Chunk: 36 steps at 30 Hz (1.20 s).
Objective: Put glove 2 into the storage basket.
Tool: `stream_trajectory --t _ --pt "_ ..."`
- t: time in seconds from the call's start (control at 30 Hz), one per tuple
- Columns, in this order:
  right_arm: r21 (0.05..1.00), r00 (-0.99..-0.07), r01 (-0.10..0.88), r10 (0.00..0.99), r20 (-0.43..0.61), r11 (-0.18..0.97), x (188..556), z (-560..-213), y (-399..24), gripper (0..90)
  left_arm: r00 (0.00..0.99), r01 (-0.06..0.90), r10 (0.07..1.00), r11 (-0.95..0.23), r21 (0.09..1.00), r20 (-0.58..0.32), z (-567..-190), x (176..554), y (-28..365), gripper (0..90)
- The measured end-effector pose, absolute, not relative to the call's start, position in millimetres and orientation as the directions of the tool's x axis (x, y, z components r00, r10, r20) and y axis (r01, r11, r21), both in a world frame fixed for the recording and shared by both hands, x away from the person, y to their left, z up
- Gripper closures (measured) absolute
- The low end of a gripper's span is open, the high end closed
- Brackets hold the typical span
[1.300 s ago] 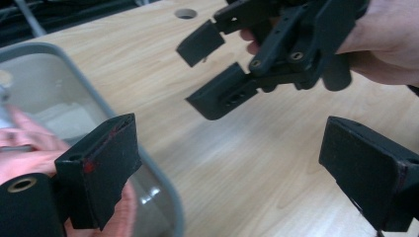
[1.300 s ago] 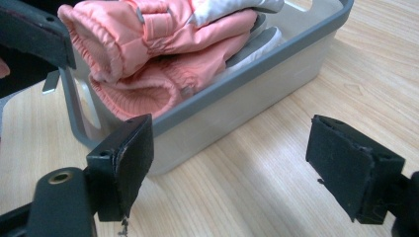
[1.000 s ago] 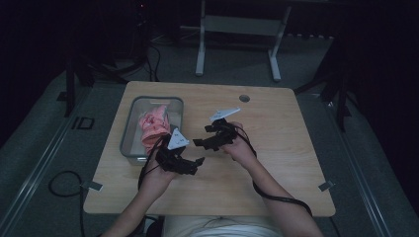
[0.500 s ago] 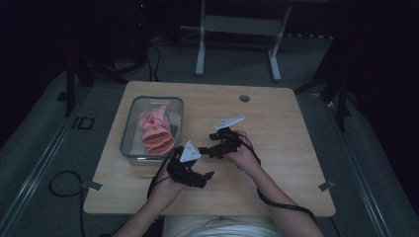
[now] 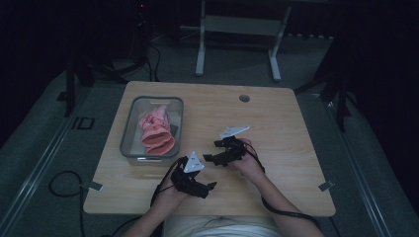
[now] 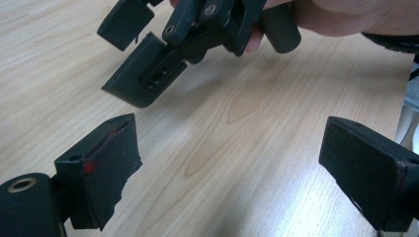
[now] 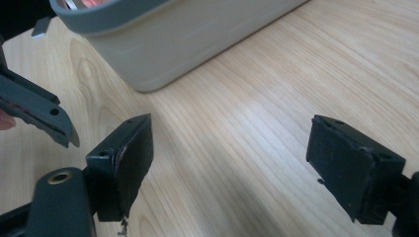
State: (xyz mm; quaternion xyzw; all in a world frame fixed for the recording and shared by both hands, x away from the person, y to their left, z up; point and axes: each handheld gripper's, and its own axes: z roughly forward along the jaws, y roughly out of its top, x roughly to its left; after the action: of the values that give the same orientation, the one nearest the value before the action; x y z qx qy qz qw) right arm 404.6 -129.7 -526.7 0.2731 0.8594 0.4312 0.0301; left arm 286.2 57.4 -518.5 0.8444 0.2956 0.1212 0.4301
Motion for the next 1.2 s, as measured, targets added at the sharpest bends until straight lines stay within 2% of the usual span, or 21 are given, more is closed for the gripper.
stream_trajectory --t 0.8,1.2 --pt "0.761 -0.855 0.429 0.49 0.17 0.486 390 -553 -145 15.2 0.764 0.43 0.643 -0.452 0.781 -0.048 -553 288 62 8.0" --pt "0.766 -0.846 0.428 0.511 0.152 0.479 388 -558 -149 15.2 0.755 0.428 0.655 -0.458 0.779 -0.029 -556 287 61 8.0"
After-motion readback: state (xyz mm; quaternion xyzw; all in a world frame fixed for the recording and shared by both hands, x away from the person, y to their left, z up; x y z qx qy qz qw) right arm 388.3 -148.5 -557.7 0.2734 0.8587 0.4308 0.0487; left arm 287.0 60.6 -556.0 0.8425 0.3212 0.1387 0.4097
